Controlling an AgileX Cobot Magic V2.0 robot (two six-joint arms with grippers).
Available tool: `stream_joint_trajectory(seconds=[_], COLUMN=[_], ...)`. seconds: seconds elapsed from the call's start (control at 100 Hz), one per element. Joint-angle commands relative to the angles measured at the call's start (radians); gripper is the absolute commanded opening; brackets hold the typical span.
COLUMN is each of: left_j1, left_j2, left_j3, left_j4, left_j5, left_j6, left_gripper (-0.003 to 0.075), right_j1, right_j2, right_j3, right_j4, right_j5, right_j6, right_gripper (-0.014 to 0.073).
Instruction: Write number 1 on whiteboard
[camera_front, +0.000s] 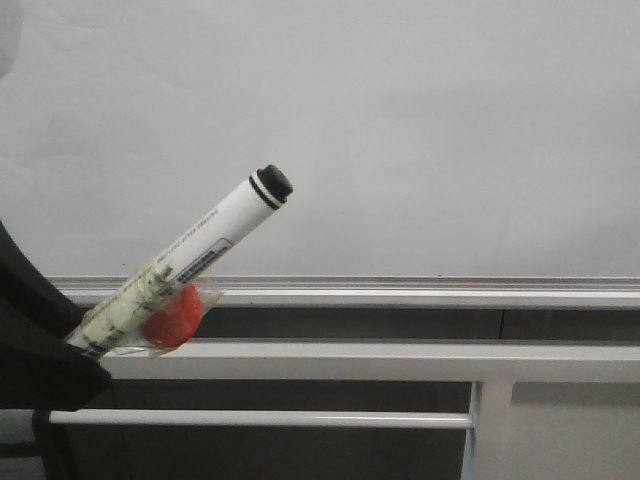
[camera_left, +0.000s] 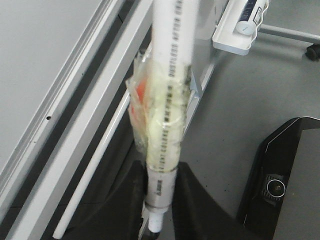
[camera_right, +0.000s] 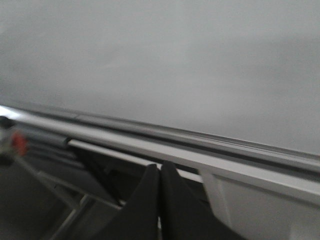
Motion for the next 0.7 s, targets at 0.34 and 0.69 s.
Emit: stream_joint_trajectory(seconds=[0.34, 0.69], left_j1=[-0.005, -0.005], left_j2=[-0.017, -0.017], left_j3=[-0.038, -0.038], left_j4=[0.033, 0.043], left_j5=[-0.028, -0.061], left_j6=[0.075, 0.102], left_gripper=[-0.002, -0.002], right_j1=[0.011, 0.011], right_j2=[0.224, 0.498], right_j3=[-0.035, -0.117], right_j4=[0.321, 0.345], right_j5=[0.205, 0.257], right_j6=[-0.265, -0.337], right_gripper=[-0.0063, -0.0061])
